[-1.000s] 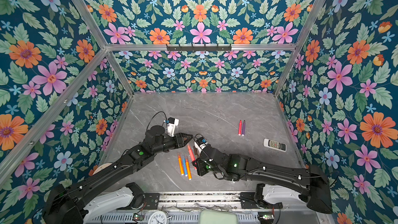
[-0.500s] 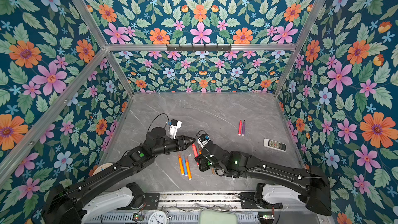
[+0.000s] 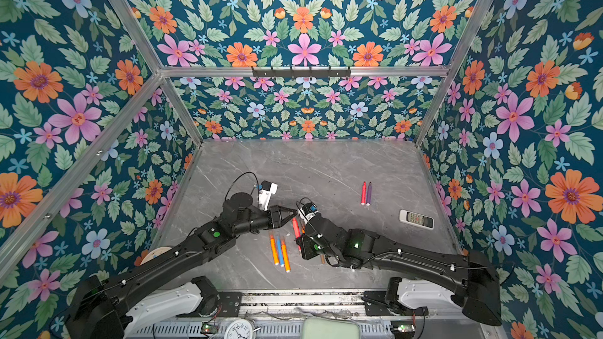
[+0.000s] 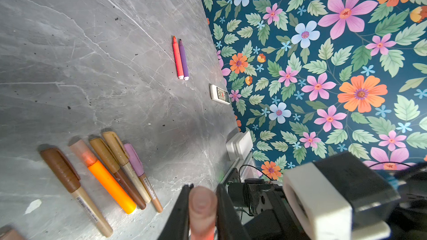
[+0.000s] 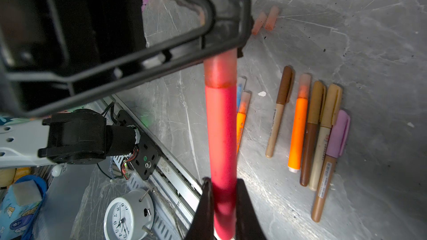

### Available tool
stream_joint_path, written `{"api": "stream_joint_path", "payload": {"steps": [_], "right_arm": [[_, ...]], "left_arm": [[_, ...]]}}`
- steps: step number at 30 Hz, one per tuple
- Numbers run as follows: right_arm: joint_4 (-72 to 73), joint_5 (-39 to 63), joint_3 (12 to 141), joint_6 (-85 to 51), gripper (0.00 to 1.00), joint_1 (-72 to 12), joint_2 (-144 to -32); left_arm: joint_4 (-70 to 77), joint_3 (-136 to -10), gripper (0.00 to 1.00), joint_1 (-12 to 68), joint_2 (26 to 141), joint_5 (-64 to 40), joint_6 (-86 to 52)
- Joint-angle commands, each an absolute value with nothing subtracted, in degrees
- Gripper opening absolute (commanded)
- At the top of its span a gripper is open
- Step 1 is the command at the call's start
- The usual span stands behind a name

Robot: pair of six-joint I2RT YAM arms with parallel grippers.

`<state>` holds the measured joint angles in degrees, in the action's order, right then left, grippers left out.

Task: Remove pen caps from pens
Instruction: Open the pen cap on the pen.

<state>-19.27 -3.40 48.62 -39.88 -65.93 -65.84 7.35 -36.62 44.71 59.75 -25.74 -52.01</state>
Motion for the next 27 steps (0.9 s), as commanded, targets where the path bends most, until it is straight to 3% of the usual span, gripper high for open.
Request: {"api": "stream_joint_path", "payload": {"steps": [1,7,11,13,18,21,25,27], "right_arm": [[-18.72,-4.31,48.87,-38.94,0.0,-65.93,-65.51],[-18.97,-4.66,48.67,-38.94,0.0,-65.92,-65.05],[-18.92,-4.7,48.6,-39.01,0.0,-65.87,-65.13],[-19.02,-4.83,48.52,-38.94,0.0,-65.83,-64.97],[-17.87,-3.73,47.81,-39.19,0.2,-65.61,-65.07],[-17.23,-2.74,47.81,-39.44,0.22,-65.6,-65.97],[-16.49,-2.29,47.9,-39.54,0.2,-65.59,-67.0],[-16.65,-2.29,48.14,-39.64,0.05,-65.58,-67.1]], "left_arm": [[9.84,-36.74,0.19,45.0,59.94,-27.33,-51.7],[10.37,-37.13,0.2,45.45,61.1,-27.82,-51.53],[10.28,-37.34,0.0,45.78,60.94,-27.26,-51.23],[10.2,-37.44,0.0,45.79,60.86,-27.33,-51.06],[10.2,-37.35,0.0,45.78,60.24,-27.16,-51.08],[10.52,-37.35,0.0,45.74,60.11,-27.29,-51.28],[12.0,-37.11,0.0,45.79,60.4,-28.22,-52.16],[12.48,-36.85,0.0,45.8,60.45,-28.48,-52.39]]}}
